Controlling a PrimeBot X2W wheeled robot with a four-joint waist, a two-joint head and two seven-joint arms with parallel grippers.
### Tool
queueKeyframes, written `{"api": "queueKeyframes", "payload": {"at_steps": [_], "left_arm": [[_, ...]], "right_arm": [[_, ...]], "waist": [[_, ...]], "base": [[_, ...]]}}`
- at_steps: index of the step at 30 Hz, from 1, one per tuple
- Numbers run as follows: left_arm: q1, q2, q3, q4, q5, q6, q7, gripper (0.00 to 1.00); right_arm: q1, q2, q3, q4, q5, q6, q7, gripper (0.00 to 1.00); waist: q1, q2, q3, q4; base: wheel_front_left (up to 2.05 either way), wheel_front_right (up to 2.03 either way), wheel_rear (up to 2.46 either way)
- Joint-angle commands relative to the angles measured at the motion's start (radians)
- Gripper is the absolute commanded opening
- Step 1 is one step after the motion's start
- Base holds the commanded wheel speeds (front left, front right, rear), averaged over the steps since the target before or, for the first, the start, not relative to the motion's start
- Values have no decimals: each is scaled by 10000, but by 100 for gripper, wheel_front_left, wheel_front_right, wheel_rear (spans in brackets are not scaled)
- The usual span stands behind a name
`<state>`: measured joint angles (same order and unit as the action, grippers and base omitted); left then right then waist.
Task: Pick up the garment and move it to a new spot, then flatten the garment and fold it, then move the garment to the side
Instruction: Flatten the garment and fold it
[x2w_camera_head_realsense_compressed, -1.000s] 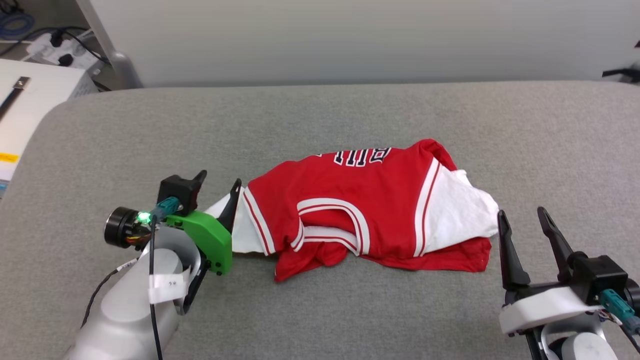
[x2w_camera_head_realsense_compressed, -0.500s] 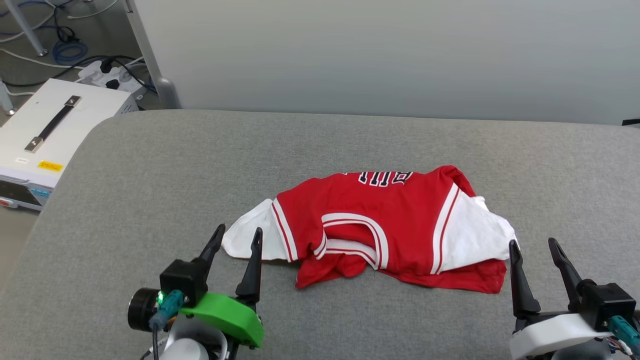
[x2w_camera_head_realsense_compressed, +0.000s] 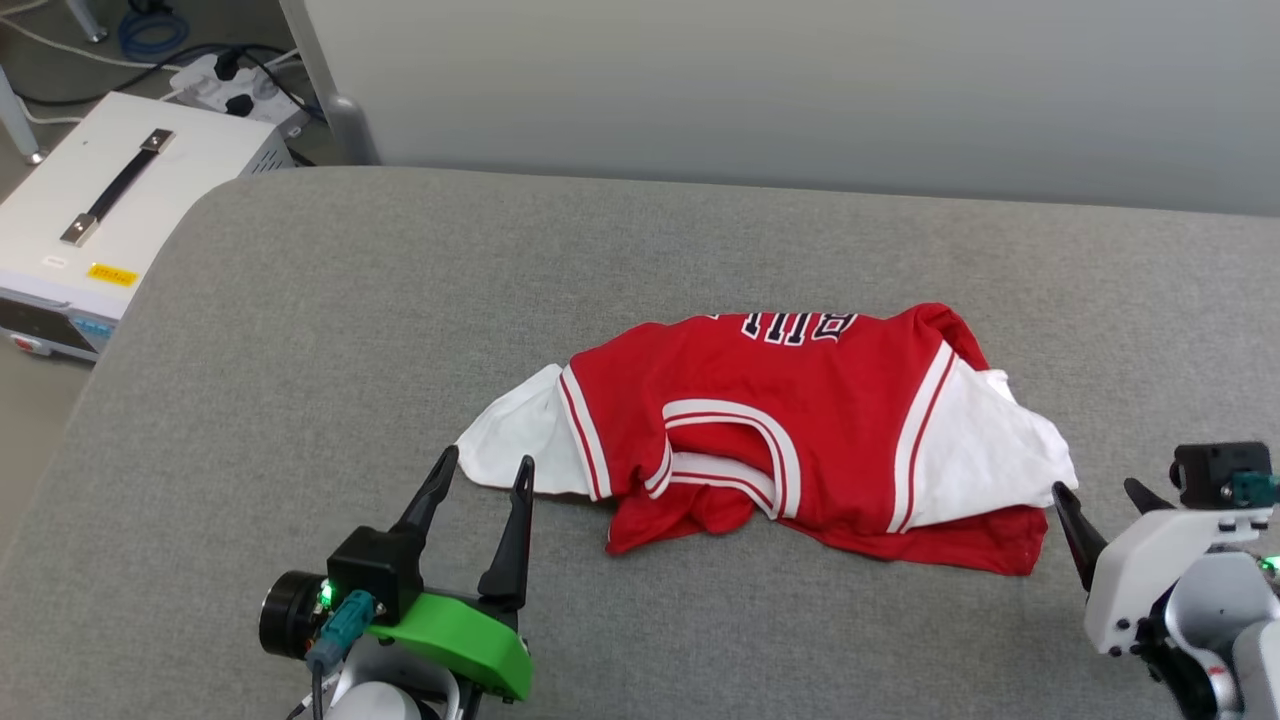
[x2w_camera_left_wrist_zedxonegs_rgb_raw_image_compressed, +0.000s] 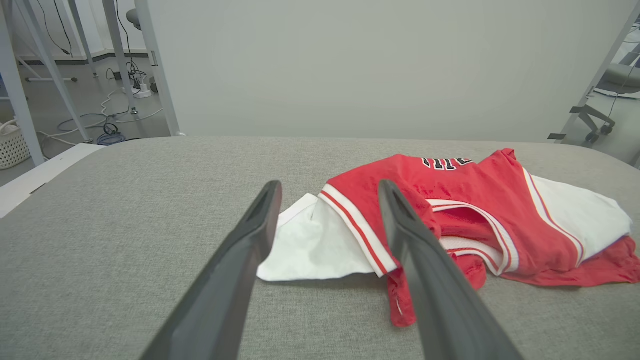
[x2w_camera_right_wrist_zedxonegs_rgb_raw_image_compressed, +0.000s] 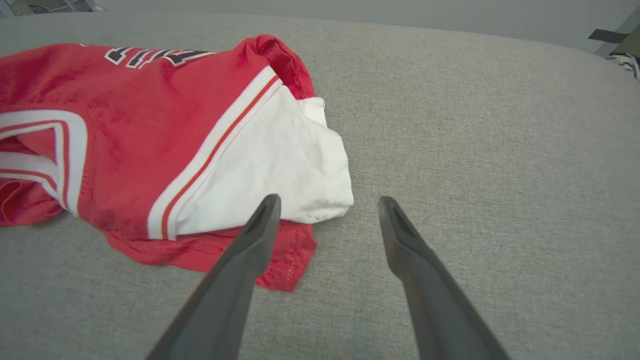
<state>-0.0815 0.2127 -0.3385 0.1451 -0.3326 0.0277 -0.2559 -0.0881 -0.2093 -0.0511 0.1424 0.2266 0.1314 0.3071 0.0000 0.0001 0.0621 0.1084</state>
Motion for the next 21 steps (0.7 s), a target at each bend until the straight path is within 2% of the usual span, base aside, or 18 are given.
{"api": "queueKeyframes", "payload": {"at_steps": [1,4,5,6,9,18,19,20,21], "left_arm": [[-196,-98,43,61,138,-92,-58,100],[-316,-230,90,183,254,-215,-58,100],[-406,-333,220,279,356,-307,-58,100],[-421,-351,252,309,392,-331,-58,100],[-485,-415,354,373,507,-407,-58,100],[-754,-619,680,443,774,-629,-59,100],[-776,-645,705,460,796,-646,-59,100],[-793,-679,735,486,823,-666,-59,100],[-802,-704,761,506,844,-682,-59,100]], "right_arm": [[-367,-242,-26,134,228,-7,591,100],[-858,-630,-170,460,579,-7,1959,100],[-1260,-756,-358,724,834,-7,2884,100],[-1348,-786,-348,772,832,-7,3049,100],[-1619,-845,-274,916,946,-7,3310,100],[-2080,-1029,35,1371,844,-7,3167,100],[-2106,-1025,49,1425,840,-7,3151,49],[-2130,-1031,76,1482,833,-7,3128,21],[-2139,-1035,97,1518,830,-7,3098,0]], "waist": [[0,-1,353,166],[0,-1,550,336],[0,-1,727,494],[0,-1,765,527],[0,-1,951,642],[0,-1,1490,808],[0,-1,1517,813],[0,-1,1541,818],[0,-1,1554,817]], "base": [[0,0,0],[0,0,0],[0,0,0],[0,0,0],[0,0,0],[0,0,0],[0,0,0],[0,0,0],[0,0,0]]}}
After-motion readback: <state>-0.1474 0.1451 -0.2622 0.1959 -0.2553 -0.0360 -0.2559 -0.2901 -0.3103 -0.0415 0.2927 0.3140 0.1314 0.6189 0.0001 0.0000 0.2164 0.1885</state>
